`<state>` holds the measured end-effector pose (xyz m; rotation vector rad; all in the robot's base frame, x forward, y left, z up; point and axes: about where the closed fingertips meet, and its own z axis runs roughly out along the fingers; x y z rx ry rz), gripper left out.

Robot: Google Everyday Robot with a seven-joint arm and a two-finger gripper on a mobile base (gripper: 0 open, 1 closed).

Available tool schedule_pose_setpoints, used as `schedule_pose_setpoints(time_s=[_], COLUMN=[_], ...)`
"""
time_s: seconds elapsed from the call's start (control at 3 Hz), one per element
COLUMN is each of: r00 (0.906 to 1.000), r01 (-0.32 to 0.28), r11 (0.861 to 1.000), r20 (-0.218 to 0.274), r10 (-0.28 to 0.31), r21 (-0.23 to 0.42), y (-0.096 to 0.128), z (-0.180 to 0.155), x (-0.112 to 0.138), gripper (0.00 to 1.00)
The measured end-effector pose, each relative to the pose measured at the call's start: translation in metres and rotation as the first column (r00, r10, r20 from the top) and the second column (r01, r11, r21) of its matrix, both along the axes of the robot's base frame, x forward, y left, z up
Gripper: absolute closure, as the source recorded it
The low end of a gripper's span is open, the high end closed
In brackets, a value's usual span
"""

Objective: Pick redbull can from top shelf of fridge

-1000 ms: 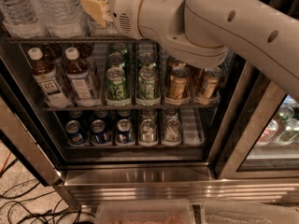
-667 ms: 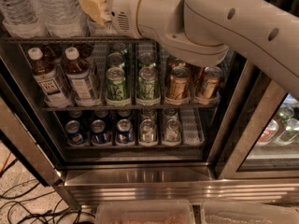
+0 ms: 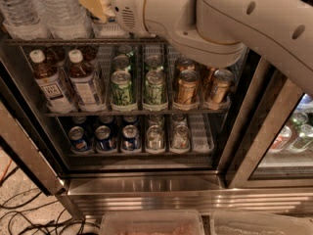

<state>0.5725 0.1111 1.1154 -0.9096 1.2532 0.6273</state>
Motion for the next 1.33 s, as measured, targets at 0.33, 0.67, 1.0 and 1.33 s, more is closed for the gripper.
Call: schedule_pose_setpoints(time_s=[0.33,0.67,1.0,1.33], r00=[0.9998,0.9999,0.9987,0.9953], r01=[0.0,-0.014,-0.032,-0.026], r11=[1.0,1.0,0.999,0.999], r20=[0.02,0.008,-0.04,-0.094], r10=[0.0,0.014,0.03,0.023], r21=[-0.011,-0.023,-0.031,-0.027], y=[-0.007,-0.014,-0.024,-0.038], z=[0.004,-0.003,-0.02,-0.042], x=[-0.009,-0.022,-0.038,-0.056], gripper=[1.0,1.0,1.0,1.0])
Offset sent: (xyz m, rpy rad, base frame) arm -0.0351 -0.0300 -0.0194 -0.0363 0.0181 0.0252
